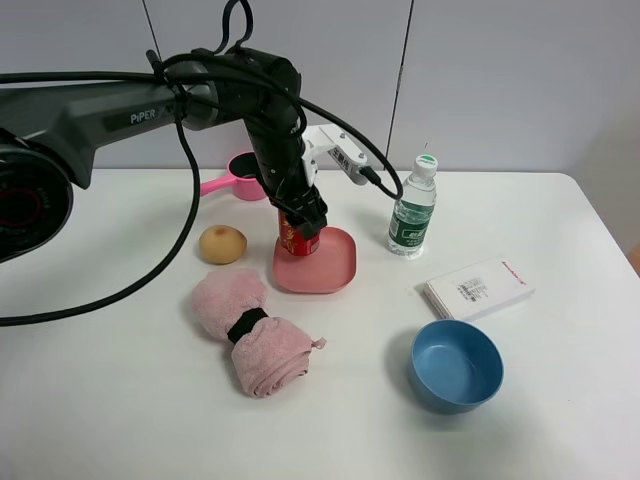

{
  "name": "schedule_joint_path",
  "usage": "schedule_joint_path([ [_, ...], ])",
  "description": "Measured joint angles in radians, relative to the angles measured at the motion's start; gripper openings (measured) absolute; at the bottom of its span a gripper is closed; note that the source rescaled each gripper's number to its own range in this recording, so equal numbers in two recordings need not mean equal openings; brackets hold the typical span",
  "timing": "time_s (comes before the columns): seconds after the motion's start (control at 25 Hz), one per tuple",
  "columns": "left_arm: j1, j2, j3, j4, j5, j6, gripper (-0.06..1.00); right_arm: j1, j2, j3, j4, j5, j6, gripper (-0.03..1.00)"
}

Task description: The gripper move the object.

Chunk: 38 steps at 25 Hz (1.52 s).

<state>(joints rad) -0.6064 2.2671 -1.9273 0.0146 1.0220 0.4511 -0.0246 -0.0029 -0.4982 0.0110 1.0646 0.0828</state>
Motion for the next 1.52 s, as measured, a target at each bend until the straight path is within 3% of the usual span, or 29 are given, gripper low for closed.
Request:
schedule_joint_path([
  [0.32, 0.0, 0.059, -0.002, -0.07, 0.02, 0.0, 0.01, 0.0, 0.0, 0.0, 0.0, 0.0, 0.0, 1.0],
  [0.76, 0.0, 0.066, -0.009, -0.098, 0.049, 0.001, 0.01, 0.0, 0.0, 0.0, 0.0, 0.0, 0.0, 1.0],
  [0.84, 0.0, 0.066, -0.009, -0.109, 0.049, 0.001, 0.09, 0.0, 0.0, 0.0, 0.0, 0.0, 0.0, 1.0],
  [0.96, -0.001, 0.066, -0.009, -0.127, 0.061, 0.001, 0.37, 0.0, 0.0, 0.0, 0.0, 0.0, 0.0, 1.0],
  [1.04, -0.002, 0.055, -0.011, -0.129, 0.073, 0.001, 0.42, 0.0, 0.0, 0.0, 0.0, 0.0, 0.0, 1.0],
  [1.32, -0.002, -0.044, -0.173, -0.13, 0.176, -0.015, 0.44, 0.0, 0.0, 0.0, 0.0, 0.0, 0.0, 1.0],
  [1.52, -0.002, -0.18, -0.271, -0.035, 0.179, -0.037, 0.45, 0.0, 0.0, 0.0, 0.0, 0.0, 0.0, 1.0],
])
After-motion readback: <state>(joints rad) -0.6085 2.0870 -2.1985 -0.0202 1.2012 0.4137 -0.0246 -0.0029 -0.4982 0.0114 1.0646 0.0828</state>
